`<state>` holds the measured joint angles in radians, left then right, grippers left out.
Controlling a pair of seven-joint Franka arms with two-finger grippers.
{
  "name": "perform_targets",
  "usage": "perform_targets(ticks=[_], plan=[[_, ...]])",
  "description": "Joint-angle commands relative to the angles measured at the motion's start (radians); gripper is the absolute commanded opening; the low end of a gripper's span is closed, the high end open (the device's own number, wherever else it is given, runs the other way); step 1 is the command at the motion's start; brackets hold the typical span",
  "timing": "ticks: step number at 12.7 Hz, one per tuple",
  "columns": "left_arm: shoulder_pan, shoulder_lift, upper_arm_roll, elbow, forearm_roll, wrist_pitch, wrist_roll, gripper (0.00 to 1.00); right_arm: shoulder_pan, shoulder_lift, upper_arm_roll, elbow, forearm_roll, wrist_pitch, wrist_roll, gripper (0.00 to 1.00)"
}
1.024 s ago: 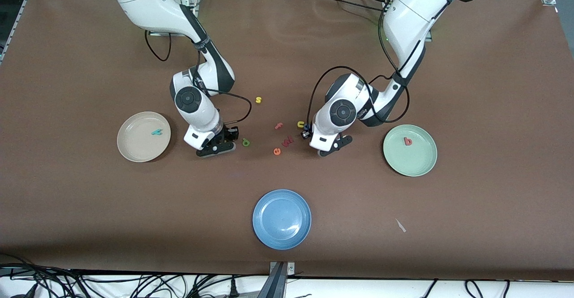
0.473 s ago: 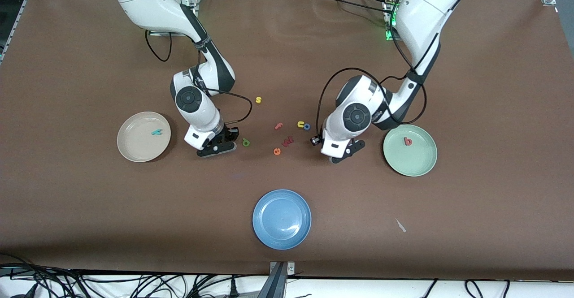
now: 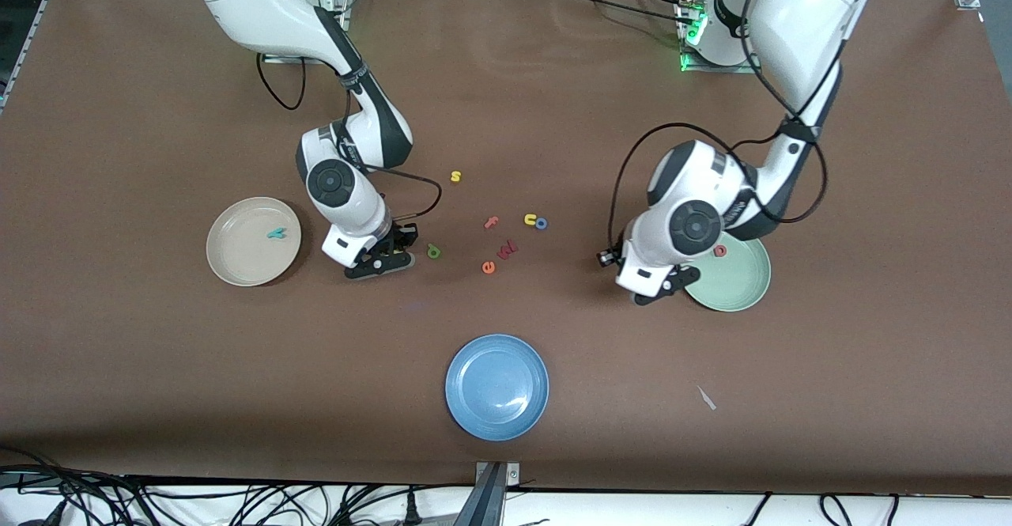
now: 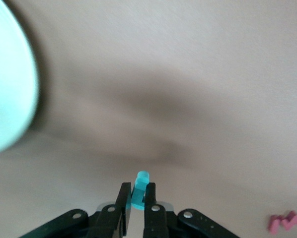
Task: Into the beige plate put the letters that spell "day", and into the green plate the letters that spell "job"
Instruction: 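Place l on green plate while the right gripper places d on white plate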
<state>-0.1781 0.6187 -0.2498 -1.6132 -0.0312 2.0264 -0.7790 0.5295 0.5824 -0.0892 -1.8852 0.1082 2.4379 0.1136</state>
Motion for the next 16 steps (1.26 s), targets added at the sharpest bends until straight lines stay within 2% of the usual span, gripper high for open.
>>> perform_targets(ticks=[1,3,6,9,10,11,12,13,14,16], plan=[[0.084,-0.028,-0.006,-0.011,0.059,-0.081,0.182,0.05,-0.003,-0.082,-0.073,-0.017,-0.007,-0.129,-0.107,0.14],[0.135,-0.028,-0.005,-0.014,0.095,-0.089,0.295,0.05,-0.003,-0.136,-0.154,-0.052,-0.001,-0.201,-0.201,0.13],[0.209,-0.013,-0.006,-0.016,0.152,-0.084,0.424,0.06,-0.005,-0.211,-0.279,-0.162,0.005,-0.195,-0.333,0.1],[0.213,0.045,-0.006,-0.03,0.154,-0.043,0.445,0.08,-0.008,-0.214,-0.377,-0.216,0.025,-0.168,-0.451,0.1],[0.215,0.052,-0.005,-0.033,0.154,-0.038,0.445,0.08,-0.009,-0.214,-0.388,-0.236,0.054,-0.145,-0.478,0.12],[0.215,0.064,-0.005,-0.033,0.154,-0.031,0.445,0.08,-0.017,-0.21,-0.391,-0.245,0.102,-0.136,-0.485,0.59],[0.213,0.073,-0.005,-0.034,0.154,-0.014,0.445,0.08,-0.023,-0.21,-0.391,-0.242,0.145,-0.146,-0.485,1.0],[0.213,0.081,-0.005,-0.033,0.154,-0.006,0.445,0.09,-0.022,-0.214,-0.389,-0.239,0.159,-0.154,-0.485,1.0],[0.215,0.081,-0.005,-0.033,0.154,-0.006,0.445,0.2,-0.02,-0.217,-0.379,-0.23,0.159,-0.166,-0.476,1.0],[0.215,0.079,-0.005,-0.033,0.154,-0.009,0.445,1.0,-0.019,-0.219,-0.339,-0.212,0.16,-0.168,-0.47,1.0]])
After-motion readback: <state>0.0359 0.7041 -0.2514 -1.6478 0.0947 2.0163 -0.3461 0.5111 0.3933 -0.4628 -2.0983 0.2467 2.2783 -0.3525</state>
